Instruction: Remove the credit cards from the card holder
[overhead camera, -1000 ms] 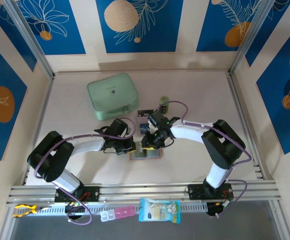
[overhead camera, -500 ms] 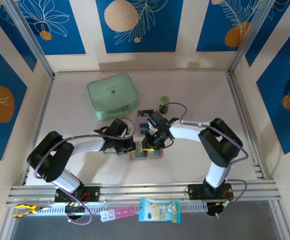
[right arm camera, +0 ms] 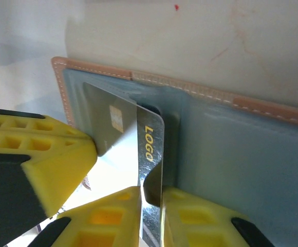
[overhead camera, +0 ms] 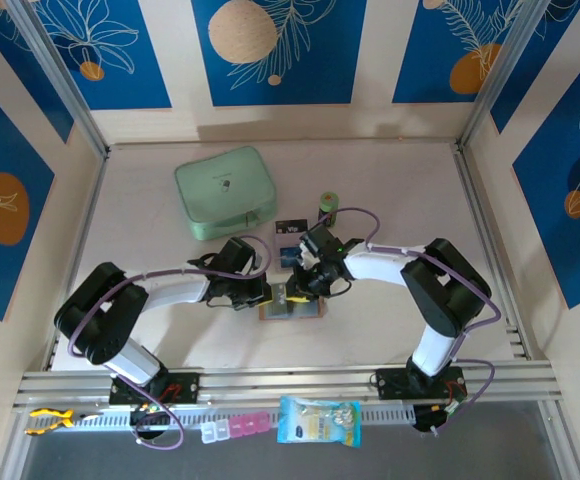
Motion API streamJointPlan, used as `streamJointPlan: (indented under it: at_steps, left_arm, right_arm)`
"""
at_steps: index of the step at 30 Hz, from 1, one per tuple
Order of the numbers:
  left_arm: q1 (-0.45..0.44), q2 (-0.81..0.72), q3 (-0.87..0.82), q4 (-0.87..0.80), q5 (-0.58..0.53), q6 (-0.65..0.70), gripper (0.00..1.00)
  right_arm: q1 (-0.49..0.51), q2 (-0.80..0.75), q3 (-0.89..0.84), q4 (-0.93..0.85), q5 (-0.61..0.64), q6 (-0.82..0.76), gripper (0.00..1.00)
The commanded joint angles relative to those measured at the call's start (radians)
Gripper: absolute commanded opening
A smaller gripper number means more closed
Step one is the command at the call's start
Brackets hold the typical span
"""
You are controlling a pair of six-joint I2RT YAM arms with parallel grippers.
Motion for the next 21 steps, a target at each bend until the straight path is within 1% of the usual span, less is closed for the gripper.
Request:
streamJointPlan:
  at_steps: [1, 13, 21]
  left_arm:
    - [-0.007, 0.001, -0.031, -0.053, -0.013, -0.002, 0.0]
    - [-0.007, 0.003, -0.026, -0.061, -0.015, -0.001, 0.0]
    - [-0.008, -0.012, -0.031, -0.076, -0.024, 0.0, 0.0]
  right_arm:
    - [-0.009, -0.038, -0.017, 0.031, -0.06, 0.019, 0.16]
    - [-0.023, -0.016, -0.042, 0.076, -0.092, 0.025, 0.12]
    - [-0.046, -0.043, -0.07, 0.061, -0.067, 0.005, 0.07]
